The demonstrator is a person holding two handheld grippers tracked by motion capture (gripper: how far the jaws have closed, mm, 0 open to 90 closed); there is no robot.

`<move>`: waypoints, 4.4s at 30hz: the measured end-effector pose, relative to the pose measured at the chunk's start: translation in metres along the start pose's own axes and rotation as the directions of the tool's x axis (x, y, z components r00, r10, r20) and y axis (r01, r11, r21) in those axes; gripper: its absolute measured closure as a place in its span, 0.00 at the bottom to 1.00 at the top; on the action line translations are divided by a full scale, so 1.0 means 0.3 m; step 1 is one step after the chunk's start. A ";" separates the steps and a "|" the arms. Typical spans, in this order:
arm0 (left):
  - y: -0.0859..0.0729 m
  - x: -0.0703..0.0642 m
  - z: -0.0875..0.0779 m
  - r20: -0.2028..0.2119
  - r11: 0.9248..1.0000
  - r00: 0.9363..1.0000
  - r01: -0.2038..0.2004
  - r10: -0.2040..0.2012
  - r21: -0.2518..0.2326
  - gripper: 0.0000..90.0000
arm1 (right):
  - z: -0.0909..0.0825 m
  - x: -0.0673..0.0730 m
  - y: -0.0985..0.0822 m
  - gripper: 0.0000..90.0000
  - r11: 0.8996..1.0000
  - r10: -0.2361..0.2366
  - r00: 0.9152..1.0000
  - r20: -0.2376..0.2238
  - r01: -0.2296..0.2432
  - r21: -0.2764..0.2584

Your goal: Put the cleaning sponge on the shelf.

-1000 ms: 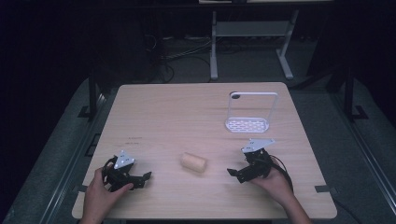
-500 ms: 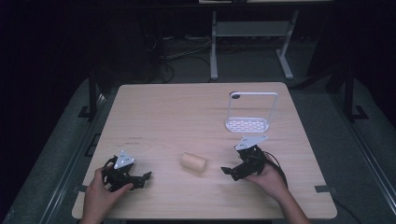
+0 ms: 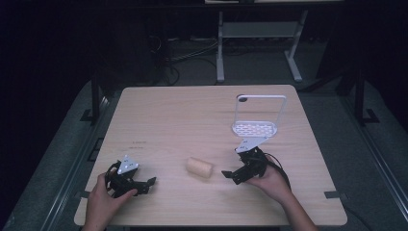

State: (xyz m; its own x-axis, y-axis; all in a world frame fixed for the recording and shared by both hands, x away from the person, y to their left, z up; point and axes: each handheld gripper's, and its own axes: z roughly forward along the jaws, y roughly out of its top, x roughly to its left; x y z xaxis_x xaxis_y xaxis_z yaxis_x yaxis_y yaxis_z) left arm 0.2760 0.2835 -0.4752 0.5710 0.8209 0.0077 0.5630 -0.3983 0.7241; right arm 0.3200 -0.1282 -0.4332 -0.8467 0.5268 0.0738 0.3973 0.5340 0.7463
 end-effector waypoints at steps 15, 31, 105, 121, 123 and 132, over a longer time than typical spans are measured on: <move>0.000 0.000 0.000 0.002 1.000 1.000 0.000 0.000 0.001 0.14 | 0.043 0.012 0.055 0.02 1.000 -0.026 0.999 -0.030 0.026 0.002; 0.000 0.000 0.000 0.000 1.000 1.000 -0.003 0.003 0.002 0.14 | 0.087 0.021 0.099 0.02 0.999 -0.042 0.998 -0.052 0.043 0.008; 0.002 -0.002 0.001 0.000 1.000 1.000 0.001 -0.001 0.002 0.14 | 0.301 0.098 0.164 0.31 0.983 -0.101 0.988 -0.117 0.117 0.138; 0.003 -0.001 0.001 0.000 1.000 1.000 0.000 0.000 0.004 0.14 | 0.305 0.099 0.160 0.47 0.979 -0.102 0.987 -0.122 0.121 0.161; 0.002 -0.002 0.001 0.000 1.000 1.000 0.001 -0.001 0.003 0.14 | 0.304 0.100 0.159 0.47 0.980 -0.101 0.987 -0.122 0.120 0.161; 0.002 -0.001 0.001 0.000 1.000 1.000 0.000 0.000 0.003 0.14 | 0.291 0.101 0.160 0.47 0.982 -0.095 0.989 -0.111 0.111 0.153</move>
State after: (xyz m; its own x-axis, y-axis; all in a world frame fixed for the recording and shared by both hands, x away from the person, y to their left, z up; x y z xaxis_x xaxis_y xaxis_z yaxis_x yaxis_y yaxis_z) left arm 0.2763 0.2827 -0.4750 0.5705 0.8213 0.0076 0.5649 -0.3990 0.7223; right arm 0.3444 -0.0289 -0.4528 -0.9148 0.3968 0.0758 0.3499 0.6844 0.6396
